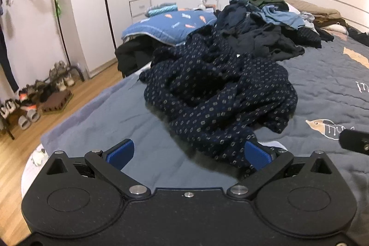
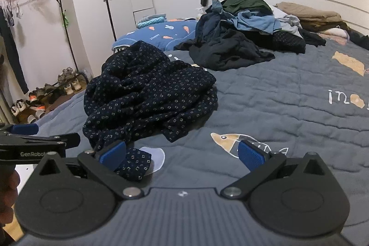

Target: Fold clothes

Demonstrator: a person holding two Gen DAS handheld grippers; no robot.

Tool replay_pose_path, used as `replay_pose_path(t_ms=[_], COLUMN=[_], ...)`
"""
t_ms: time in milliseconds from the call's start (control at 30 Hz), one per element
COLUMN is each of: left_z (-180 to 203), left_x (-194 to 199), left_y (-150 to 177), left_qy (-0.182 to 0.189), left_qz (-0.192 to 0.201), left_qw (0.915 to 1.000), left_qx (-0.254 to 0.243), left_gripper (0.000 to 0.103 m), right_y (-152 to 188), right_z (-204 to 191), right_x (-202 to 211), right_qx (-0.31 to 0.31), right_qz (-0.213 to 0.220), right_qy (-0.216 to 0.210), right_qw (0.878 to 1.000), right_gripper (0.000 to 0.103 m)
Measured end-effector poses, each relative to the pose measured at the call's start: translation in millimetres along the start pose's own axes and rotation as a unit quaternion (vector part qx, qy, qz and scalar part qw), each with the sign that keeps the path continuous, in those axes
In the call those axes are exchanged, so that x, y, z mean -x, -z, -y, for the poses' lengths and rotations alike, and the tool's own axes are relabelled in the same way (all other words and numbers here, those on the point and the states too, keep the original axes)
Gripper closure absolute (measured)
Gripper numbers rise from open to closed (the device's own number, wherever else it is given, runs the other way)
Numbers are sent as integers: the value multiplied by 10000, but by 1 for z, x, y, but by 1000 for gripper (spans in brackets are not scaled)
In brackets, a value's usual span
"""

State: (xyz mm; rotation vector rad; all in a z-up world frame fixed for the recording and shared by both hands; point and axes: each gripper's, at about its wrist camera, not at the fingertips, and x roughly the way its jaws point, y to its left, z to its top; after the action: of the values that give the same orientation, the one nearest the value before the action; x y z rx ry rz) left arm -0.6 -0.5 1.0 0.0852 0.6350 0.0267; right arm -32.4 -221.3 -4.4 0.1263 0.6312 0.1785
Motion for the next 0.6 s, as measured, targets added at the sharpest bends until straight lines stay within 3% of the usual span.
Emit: replay_pose_path(t_ms=[100,600], left_z=[2,1], left_x=[7,0], left_y=[-2,-3], left_qy=[-22,-21], left_qz=[156,-85], left_qw=[9998,10000], left_qx=[-90,-26], left_gripper=[0,0], right_y=[-2,0], right_z=[-3,-11], right_x=[0,5], right_qx=[116,329], right_qz=[48,104], right_qy=[33,-59], right_qw=[9999,9994], right_gripper=[0,0])
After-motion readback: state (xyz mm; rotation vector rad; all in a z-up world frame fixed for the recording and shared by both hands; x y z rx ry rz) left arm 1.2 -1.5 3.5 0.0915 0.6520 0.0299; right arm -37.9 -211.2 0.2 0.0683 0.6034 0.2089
